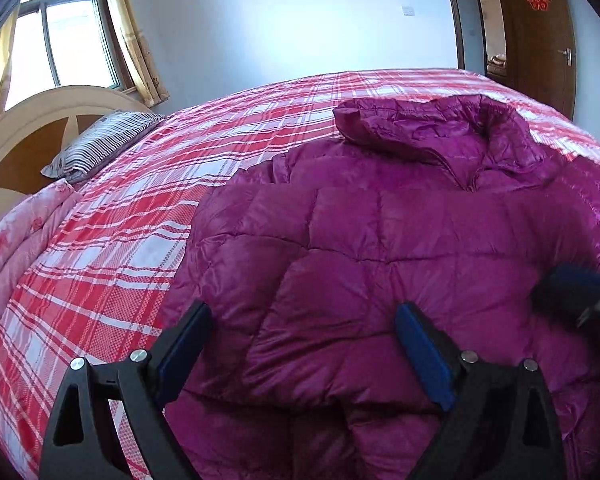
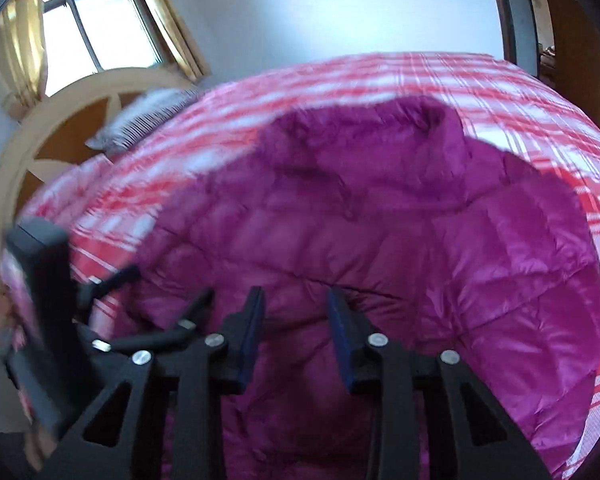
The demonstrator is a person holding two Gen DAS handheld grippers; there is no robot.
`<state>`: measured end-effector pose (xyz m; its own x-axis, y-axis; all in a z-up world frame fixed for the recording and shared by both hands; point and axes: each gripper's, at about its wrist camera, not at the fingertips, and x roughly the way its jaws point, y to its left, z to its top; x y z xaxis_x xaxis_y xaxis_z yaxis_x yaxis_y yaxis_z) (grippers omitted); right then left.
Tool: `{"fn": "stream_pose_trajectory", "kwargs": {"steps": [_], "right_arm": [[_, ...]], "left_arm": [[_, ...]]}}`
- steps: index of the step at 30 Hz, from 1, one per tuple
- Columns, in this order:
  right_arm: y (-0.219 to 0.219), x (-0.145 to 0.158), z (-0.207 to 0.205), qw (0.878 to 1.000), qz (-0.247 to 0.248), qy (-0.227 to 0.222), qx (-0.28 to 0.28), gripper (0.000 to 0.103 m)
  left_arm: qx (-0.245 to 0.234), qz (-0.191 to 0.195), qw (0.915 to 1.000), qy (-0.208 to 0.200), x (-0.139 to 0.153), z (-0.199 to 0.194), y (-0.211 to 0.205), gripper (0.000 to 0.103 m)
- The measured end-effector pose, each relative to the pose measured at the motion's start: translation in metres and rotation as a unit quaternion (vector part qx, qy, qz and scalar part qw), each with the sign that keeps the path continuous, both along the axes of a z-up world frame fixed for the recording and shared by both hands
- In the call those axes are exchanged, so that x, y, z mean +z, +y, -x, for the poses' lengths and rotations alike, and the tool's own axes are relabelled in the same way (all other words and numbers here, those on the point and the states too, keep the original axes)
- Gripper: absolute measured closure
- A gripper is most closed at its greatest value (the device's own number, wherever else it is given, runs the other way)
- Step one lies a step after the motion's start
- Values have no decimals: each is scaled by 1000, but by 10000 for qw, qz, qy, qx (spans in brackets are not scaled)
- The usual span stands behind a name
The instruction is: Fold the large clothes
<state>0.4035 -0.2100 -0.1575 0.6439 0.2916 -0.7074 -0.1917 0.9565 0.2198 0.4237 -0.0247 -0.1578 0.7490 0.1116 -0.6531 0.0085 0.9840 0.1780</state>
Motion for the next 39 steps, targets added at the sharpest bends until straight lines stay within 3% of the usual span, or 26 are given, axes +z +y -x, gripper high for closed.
{"fn": "stream_pose_trajectory", "kwargs": {"steps": [5,8,12,16,19,22,30,32,36,39], "right_arm": [[-9,-13,3,9998,-166,-5,116,78],[-11,-15,3,9997,-213,-63,122,78],[-6,-16,4,9998,-69,-133,140,76],[-7,-16,5,9997,-93,-157,143,76],[-6,-18,4,9998,-90,-151,138,76],[-5,-17,4,9998,-17,-163,138,76],[-1,-15,4,9997,176,-135,129,76],[4,-7,3,9991,382,-71,147,76],[1,26,4,9993,145,-312,-163,75],[15,29,-3,9971,625,-438,-72,75]], "left_arm": [[457,679,9966,-101,15,-5,46,9],[1105,378,9926,-334,27,-24,81,9],[1605,2,9869,-173,26,-59,93,9],[1530,-331,9876,-85,17,-75,75,9],[1463,-648,9869,211,-2,-84,68,9],[1478,-401,9876,353,-10,-85,77,9],[1563,-367,9862,402,-19,-89,80,2],[1568,-366,9862,383,-19,-89,80,2],[1578,-419,9860,341,-19,-89,79,2],[1577,-404,9861,340,-19,-89,79,2]]}}
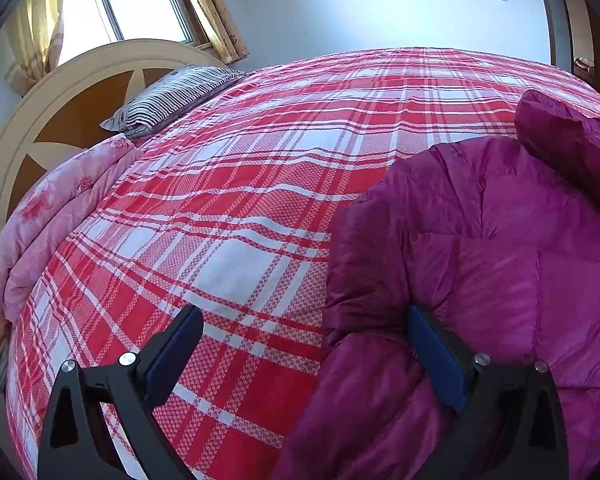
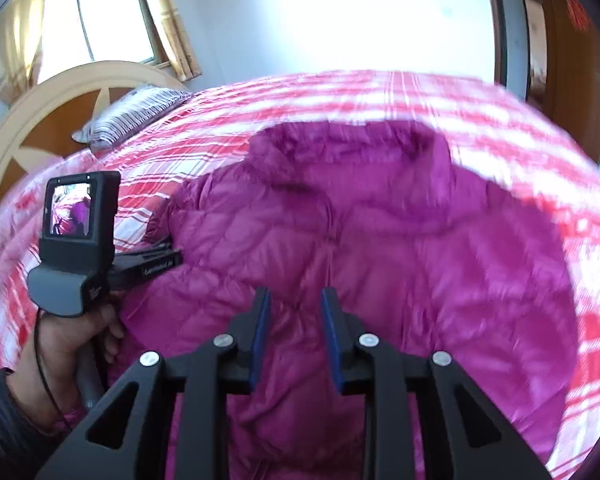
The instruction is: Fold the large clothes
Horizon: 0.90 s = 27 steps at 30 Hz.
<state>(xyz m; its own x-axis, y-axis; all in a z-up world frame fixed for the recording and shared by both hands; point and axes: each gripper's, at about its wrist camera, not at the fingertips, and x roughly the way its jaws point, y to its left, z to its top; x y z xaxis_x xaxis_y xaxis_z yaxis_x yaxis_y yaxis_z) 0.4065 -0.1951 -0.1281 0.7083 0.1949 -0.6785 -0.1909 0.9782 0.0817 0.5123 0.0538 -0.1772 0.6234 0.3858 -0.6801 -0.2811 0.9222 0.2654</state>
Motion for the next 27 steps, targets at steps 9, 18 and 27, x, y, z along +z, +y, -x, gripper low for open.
{"fn": "stream_pose_trajectory", "kwargs": {"steps": [9,18,27], "right_arm": [[-3,-41,-7,9988,452,135,123,84],[-4,-45,-7,9989,444,82,97,84],[-7,-45,-4,9993,353,39,77,84]], "left_arm": [[-9,-19,10000,-3,0,0,-1,2],[-280,347,9977,-516,53,29,-10,2],[-1828,675,9808,62,29,29,-73,2]]}}
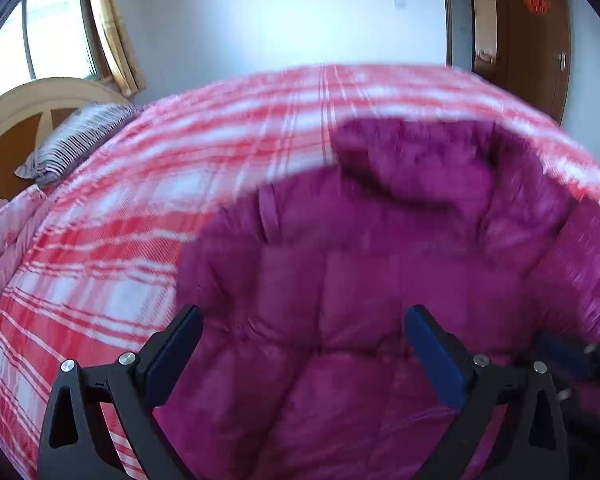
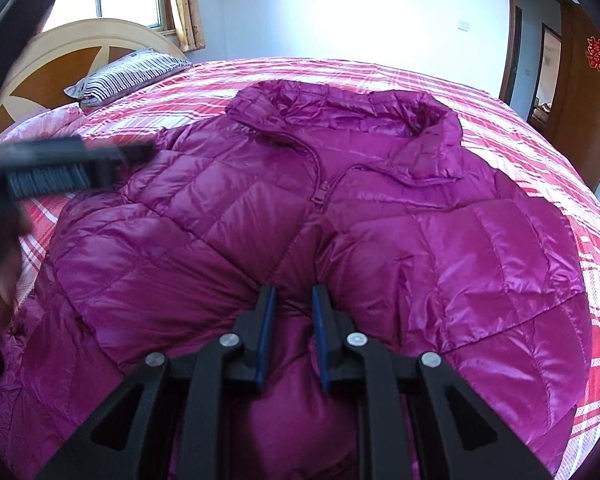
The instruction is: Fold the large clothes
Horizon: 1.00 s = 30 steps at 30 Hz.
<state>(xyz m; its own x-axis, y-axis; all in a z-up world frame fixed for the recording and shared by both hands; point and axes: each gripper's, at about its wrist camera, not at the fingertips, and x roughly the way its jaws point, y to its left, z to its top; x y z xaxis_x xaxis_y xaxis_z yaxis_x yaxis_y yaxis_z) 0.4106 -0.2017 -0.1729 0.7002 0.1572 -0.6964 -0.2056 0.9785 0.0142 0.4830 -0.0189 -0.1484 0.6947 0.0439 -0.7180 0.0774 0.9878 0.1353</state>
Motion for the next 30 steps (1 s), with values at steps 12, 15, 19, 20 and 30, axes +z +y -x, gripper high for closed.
{"fn": "stream_pose_trajectory", "kwargs": {"steps": [12,15,19,20,30], "right_arm": [[0,-1,-1,10000,7,37,5,84],[-1,-1,-1,10000,-1,40,8,84],[-3,-1,0,10000,-69,59,32,84],[-3,-2,-1,9999,-107,77,35,84],[2,-2,-1,9999,145,43,11,84]], "left_arm": [[-49,403,9986,326,-33,-10,11,1],[-55,463,9984,314,-33,-9,14,1],[-52,471,9984,299,-33,-8,13,1],[-51,474,9984,301,-33,-9,14,1],[-56,519,9982,290,-33,-7,15,1]]}}
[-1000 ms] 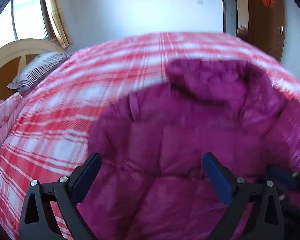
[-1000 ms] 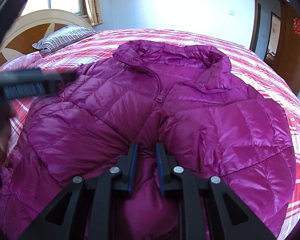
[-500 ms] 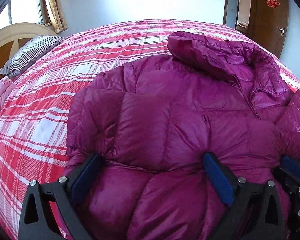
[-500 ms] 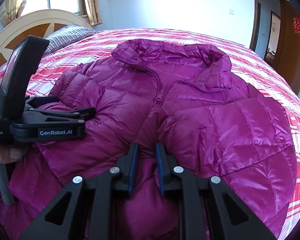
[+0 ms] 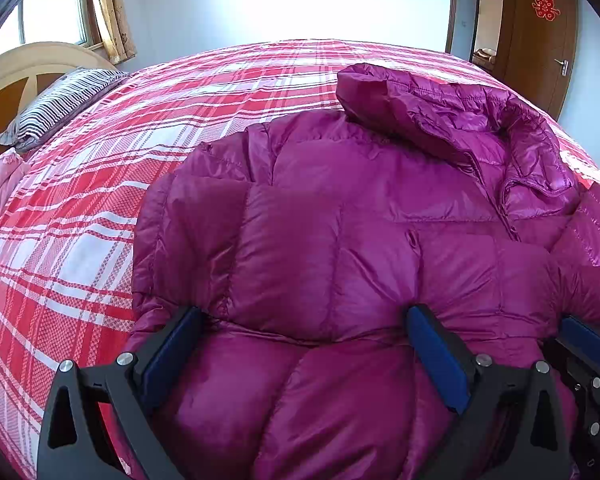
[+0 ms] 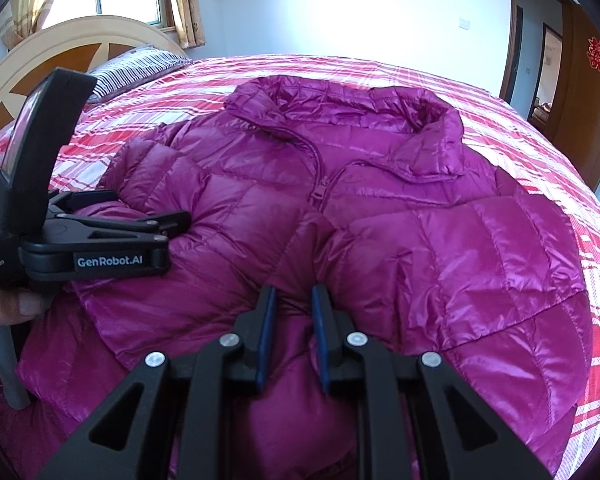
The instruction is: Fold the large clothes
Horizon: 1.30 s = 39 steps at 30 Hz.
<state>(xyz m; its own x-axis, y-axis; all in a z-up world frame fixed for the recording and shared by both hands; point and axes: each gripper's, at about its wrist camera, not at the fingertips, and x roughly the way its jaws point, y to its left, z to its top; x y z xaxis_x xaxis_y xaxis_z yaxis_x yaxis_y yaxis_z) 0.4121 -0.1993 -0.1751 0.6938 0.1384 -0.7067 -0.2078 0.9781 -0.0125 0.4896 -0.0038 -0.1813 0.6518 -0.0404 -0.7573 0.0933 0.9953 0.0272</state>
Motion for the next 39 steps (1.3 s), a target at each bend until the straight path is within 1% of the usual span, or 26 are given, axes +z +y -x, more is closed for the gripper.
{"fn": "stream_pose_trajectory", "kwargs": {"steps": [3,13,16,18,20,22,23,24,26,27,30,32,34,37,39], "right_arm": [[0,0,0,10000,53,-12,-4,83],[-2,0,-1,9999,-104,43,36,83],[-2,0,-1,10000,-67,46,42,82],[-1,2,-1,9999,-22,81,100,82],[-1,7,-2,9993,74,160,317,82],[-7,17,-5,9976,32,295,631,79],[-10,21,-6,9969,-60,319,720,76],[-17,31,-7,9963,-183,259,801,69],[-29,52,-11,9964,-200,0,825,60],[-37,61,-16,9968,-181,-68,770,56],[-64,83,-45,9983,-226,-196,509,56],[-84,95,-74,9990,-220,-246,317,55],[-99,103,-104,9991,-322,-184,207,54],[-101,108,-137,9993,-241,-99,268,54],[-95,107,-160,9991,-166,94,384,54]], "left_arm": [[-2,3,10000,-1,0,0,0,1],[-4,-11,10000,-7,0,-1,0,1],[-4,-7,10000,-18,0,0,0,1],[-8,34,10000,-19,1,1,1,1],[-10,60,10000,-19,1,1,2,1],[-12,83,10000,-16,1,1,3,1],[-13,91,10000,-18,1,1,3,1],[-14,99,9999,-18,1,1,3,1],[-15,100,9999,-22,1,1,4,1],[-15,102,9999,-20,1,1,4,1],[-14,89,10000,-24,2,1,3,1],[-14,84,10000,-27,1,1,4,1],[-14,86,10000,-28,1,1,4,1],[-15,86,10000,-30,1,1,4,1],[-15,86,10000,-30,1,1,4,1]]}}
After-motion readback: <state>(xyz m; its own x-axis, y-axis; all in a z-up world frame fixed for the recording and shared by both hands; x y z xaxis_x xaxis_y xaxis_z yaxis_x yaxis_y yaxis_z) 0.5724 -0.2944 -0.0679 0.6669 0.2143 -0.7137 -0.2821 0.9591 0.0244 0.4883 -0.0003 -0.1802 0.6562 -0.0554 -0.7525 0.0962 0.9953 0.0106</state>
